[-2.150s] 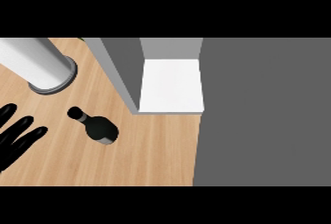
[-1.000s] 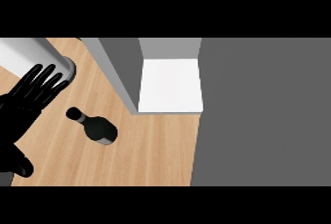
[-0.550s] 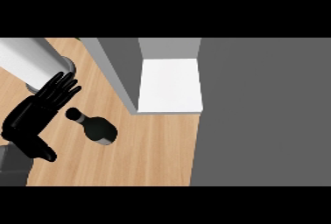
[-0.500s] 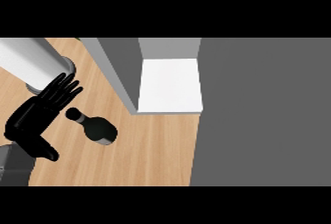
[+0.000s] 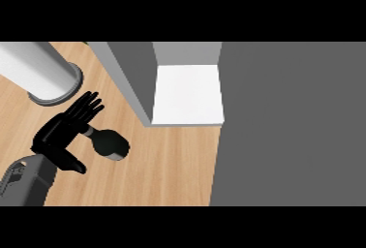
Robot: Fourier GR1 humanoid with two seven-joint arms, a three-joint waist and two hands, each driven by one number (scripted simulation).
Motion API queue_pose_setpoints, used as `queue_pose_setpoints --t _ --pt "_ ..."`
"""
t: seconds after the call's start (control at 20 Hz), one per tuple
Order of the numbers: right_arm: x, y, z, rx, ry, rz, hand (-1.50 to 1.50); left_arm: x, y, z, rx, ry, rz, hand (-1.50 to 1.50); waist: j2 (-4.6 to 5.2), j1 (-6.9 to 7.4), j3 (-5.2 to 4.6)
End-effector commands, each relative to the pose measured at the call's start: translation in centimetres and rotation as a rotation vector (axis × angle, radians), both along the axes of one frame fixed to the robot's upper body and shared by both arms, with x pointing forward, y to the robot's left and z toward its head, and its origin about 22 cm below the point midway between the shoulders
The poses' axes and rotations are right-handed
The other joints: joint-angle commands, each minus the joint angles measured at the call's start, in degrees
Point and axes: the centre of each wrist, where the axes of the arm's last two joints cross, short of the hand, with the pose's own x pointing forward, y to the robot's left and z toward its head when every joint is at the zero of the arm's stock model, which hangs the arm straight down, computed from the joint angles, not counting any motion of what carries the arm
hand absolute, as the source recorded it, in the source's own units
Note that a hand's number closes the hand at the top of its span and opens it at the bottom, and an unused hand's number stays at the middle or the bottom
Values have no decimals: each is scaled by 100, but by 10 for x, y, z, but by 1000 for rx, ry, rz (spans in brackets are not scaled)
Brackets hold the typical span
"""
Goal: Pick up the wine, place it into the cabinet and close the cabinet
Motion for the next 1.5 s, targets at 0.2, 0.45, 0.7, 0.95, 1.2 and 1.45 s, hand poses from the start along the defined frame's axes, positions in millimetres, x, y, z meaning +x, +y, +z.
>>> queue_pose_setpoints --t 0.2,0.45,0.7,0.95,1.2,1.45 --pt "-15 2 15 15 -46 31 -150 -6 12 -36 -19 15 -37 -150 16 -32 -9" --pt "-18 1 12 36 -57 28 -150 -23 -10 -71 -12 60 -24 -150 29 -88 -14" --pt "-7 6 4 38 -35 47 -150 -23 -25 -81 -45 77 -54 -150 40 -92 -16" --pt "-6 -8 11 36 -55 31 -150 -30 -8 -84 -103 126 -51 -150 43 -103 -13" --pt "-11 -4 13 1 -39 36 -150 -23 -10 -81 -150 131 -80 -150 22 -83 -12" --pt "-14 -4 6 11 -49 39 -150 -13 -38 -84 -163 102 -67 -150 40 -156 -13"
